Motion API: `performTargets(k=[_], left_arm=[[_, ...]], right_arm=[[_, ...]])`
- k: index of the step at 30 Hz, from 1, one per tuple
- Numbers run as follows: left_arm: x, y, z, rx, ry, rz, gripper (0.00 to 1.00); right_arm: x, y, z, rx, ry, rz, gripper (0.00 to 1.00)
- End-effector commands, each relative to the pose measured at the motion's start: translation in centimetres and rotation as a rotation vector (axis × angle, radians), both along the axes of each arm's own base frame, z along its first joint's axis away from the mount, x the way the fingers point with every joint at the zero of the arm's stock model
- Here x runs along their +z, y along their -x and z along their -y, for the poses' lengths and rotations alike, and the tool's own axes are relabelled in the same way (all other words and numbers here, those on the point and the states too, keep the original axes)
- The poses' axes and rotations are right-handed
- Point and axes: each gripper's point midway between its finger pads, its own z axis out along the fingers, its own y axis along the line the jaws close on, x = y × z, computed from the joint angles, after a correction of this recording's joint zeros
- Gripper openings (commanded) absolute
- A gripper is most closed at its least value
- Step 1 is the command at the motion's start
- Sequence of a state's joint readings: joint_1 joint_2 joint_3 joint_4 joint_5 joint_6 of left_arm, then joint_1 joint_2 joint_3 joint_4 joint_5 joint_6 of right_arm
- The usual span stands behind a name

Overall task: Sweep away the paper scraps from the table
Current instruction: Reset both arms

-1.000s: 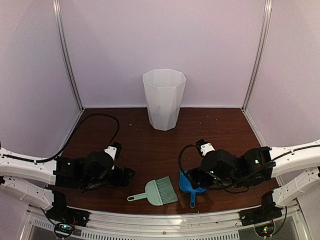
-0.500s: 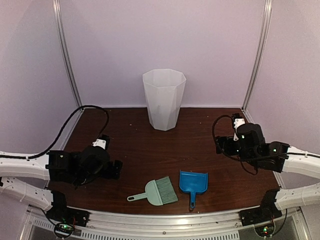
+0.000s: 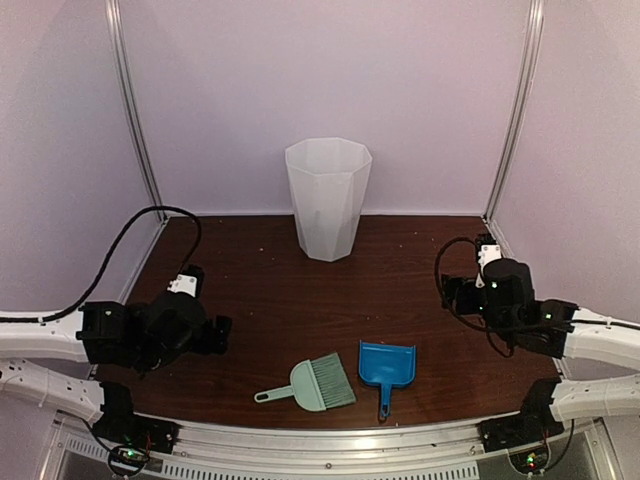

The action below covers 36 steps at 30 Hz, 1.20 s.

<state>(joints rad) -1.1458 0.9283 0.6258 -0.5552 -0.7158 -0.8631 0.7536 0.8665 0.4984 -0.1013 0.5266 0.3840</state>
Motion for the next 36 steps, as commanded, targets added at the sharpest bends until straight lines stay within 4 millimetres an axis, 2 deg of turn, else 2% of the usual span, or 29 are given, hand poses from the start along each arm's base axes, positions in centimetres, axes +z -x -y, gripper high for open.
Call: performTargets(k=[1,6,14,36], left_arm=[[-0.3,-0.4,-1.4,0.059,-0.038,0.033,0.98],[-0.6,-0.4,-1.5,0.062,-0.033,0.026,0.98],[-1.5,-0.1,-1.4,0.053,-0.023,0.008,0.97],[-1.3,0.0,-1.2,0.040,-0.010,0.007,0.97]], right_arm=[[1.2,-0.3,0.9,-0.040,0.002,0.057,1.00],[1.1,0.5,0.9,0.003,-0.016,0.101,1.00],[2.6,1.4,2.5,-0.030,-0.074,0.198,1.00],[2.4,1.5,2.1,-0.004,-0.088,0.207,1.00]])
